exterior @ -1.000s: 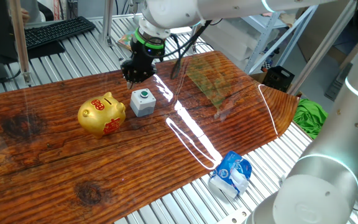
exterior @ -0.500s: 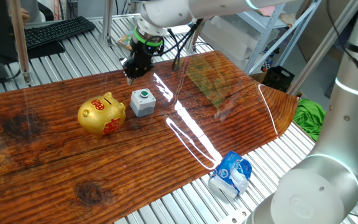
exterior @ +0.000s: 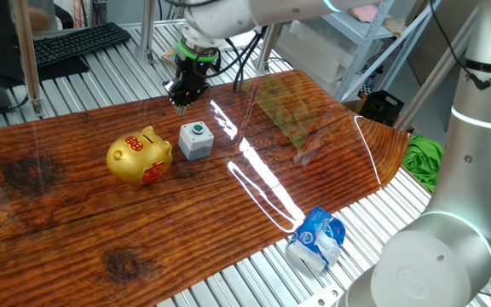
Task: Drop coins into a piggy bank
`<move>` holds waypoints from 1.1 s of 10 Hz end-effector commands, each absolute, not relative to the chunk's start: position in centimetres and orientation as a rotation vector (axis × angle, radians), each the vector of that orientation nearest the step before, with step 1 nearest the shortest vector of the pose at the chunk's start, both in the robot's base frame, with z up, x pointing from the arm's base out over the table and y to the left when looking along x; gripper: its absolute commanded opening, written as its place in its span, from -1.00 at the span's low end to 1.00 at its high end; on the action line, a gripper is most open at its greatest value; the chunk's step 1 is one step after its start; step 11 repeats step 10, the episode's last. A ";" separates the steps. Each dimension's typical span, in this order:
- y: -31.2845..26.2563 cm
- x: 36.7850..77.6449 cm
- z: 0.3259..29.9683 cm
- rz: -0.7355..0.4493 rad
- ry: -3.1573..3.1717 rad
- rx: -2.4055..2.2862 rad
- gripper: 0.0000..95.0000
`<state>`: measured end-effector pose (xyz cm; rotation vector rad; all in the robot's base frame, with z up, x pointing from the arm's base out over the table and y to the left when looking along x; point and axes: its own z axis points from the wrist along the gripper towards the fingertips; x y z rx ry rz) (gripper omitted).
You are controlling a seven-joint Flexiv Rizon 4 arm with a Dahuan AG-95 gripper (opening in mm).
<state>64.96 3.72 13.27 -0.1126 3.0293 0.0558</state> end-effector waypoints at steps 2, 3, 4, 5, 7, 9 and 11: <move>3.0 65.4 12.6 -0.005 3.028 -0.168 -1.00; 3.0 65.4 12.6 -0.016 3.033 -0.162 -1.00; 3.0 65.4 12.6 -0.028 3.036 -0.159 -1.00; 3.0 65.4 12.6 -0.041 3.038 -0.158 -1.00; 3.0 65.4 12.5 -0.063 3.041 -0.139 -1.00; 3.0 65.4 12.5 -0.075 3.044 -0.140 -1.00; 3.0 65.4 12.6 -0.076 3.042 -0.154 -1.00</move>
